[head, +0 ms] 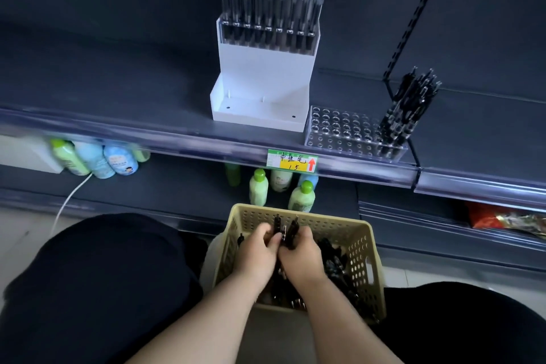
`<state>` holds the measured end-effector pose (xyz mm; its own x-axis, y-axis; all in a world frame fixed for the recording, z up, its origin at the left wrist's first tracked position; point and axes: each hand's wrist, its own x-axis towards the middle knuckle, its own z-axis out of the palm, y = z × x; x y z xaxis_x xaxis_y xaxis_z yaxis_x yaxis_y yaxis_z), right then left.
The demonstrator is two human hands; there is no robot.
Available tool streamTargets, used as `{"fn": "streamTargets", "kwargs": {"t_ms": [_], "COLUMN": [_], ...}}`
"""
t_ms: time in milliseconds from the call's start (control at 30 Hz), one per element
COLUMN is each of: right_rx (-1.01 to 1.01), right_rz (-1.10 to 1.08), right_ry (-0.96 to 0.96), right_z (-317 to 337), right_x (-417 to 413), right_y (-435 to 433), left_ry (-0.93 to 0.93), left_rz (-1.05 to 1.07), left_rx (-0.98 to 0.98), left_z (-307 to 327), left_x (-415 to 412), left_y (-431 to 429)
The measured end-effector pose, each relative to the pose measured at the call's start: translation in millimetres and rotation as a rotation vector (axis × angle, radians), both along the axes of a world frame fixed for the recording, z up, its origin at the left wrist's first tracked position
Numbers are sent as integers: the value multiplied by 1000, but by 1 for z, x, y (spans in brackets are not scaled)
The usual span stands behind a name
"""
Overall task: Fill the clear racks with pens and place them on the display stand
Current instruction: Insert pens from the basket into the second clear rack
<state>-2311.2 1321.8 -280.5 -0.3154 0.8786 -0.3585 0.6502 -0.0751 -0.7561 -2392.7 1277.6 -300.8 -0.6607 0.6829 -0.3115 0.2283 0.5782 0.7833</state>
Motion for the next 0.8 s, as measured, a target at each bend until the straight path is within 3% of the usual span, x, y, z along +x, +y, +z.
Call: {"fn": "streamTargets", "kwargs": {"t_ms": [300,467,600,800], "right_rx": [325,440,475,749], "right_rz": [31,-126,-168,-174], "right_ry": [187,341,464,524], "right_z": [79,120,148,207], "right_x": [23,41,51,66], "right_y": [-7,1,16,62], "left_ry": [155,263,256,230], "left_rz": [-67,-95,-137,-198], "left_rx": [257,373,483,669], "left_z": [87,130,157,204], "left_x": [7,3,-4,-12], "left_y": [-21,-21,-10,22]}}
